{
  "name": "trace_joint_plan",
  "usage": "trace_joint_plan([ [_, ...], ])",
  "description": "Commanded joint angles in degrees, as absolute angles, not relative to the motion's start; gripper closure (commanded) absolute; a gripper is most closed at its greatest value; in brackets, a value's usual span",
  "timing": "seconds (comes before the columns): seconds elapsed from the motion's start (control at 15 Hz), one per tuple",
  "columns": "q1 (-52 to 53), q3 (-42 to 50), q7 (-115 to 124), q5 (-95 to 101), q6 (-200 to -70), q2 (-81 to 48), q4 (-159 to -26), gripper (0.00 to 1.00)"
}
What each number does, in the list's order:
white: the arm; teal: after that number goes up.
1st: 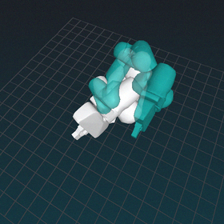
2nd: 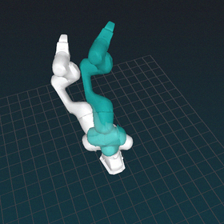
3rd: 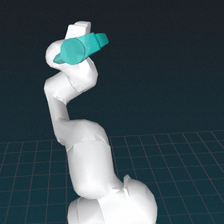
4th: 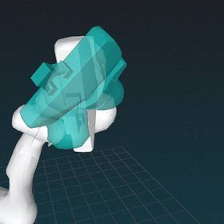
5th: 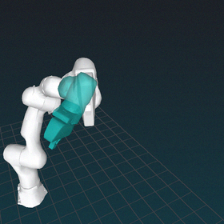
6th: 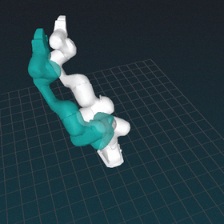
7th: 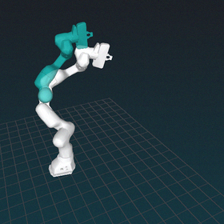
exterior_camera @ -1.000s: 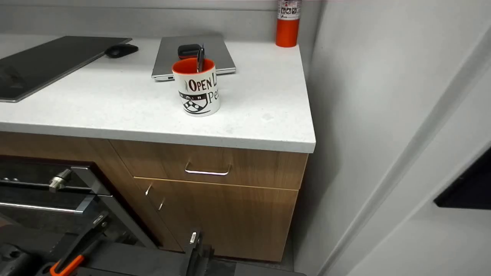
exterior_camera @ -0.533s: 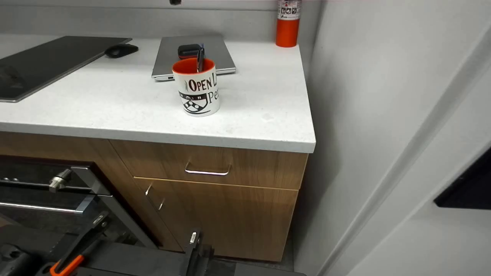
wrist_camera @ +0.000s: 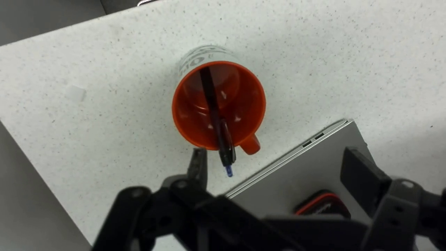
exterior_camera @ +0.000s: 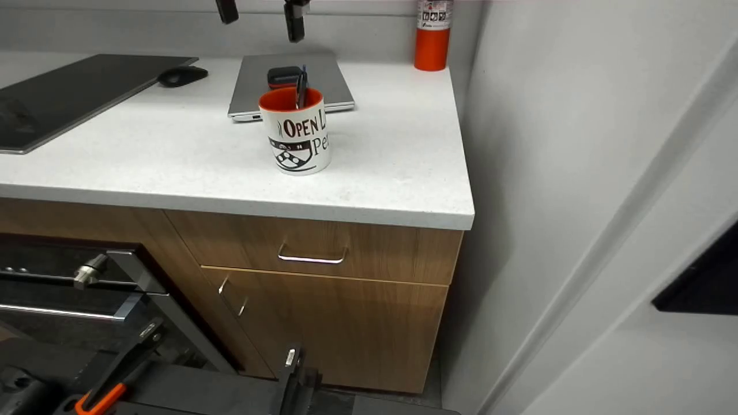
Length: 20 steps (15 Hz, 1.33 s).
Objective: Take the pen from the white cup and place it on the table
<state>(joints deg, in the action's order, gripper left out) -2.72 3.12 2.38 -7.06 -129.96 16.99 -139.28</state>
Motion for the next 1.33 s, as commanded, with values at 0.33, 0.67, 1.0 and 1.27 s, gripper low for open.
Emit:
trace_joint_plan([
  [0.33,-3.7,2.9,4.8,-5.5,-135.0,13.5,-139.1,0.00],
  [0.67,-4.7,2.8,8.3,-3.4,-141.1,9.3,-139.6,0.00],
  [1.0,-4.5,2.9,10.4,-2.1,-141.4,7.4,-139.7,0.00],
  [1.27,-4.3,3.1,9.3,-3.3,-142.5,7.0,-139.9,0.32],
])
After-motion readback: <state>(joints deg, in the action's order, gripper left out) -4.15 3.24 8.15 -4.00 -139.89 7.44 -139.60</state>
